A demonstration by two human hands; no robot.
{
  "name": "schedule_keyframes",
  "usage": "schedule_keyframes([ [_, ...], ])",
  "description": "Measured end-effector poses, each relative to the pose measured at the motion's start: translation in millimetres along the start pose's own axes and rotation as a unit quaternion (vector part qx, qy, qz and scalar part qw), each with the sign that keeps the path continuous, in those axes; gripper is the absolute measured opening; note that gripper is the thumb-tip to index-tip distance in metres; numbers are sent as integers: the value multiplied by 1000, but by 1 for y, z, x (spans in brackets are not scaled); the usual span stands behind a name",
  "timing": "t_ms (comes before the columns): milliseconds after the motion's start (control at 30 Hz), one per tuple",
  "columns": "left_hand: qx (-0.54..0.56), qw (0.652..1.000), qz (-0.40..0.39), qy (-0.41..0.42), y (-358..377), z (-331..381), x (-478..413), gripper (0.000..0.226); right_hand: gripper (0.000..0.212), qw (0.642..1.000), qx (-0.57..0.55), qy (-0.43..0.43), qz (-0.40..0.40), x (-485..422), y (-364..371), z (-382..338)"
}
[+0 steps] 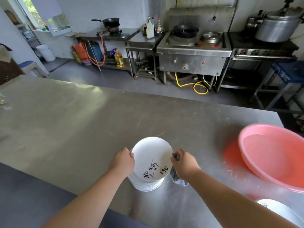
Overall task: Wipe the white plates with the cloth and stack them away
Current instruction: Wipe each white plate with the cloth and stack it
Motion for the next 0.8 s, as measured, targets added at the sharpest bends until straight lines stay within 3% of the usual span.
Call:
schedule_keyframes([
  [167,52,998,1,44,1,38,20,23,7,999,-5,0,33,12,-35,32],
  [367,52,985,-134,93,71,95,83,17,10,994,25,99,48,59,-53,131],
  [533,7,970,-237,56,155,92,131,20,15,981,70,180,13,96,-24,201],
  [800,83,968,-238,-1,212,43,132,17,18,974,67,209,-49,108,35,233],
])
Point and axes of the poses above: each hand's wrist, its own x-axis away from the middle knuckle, its own y-axis out of the palm, z = x × y, the point moved 3 cm from there along -x, towards the middle knuckle, and after that the axes turned 14 degrees about x, right-handed, at the moved point
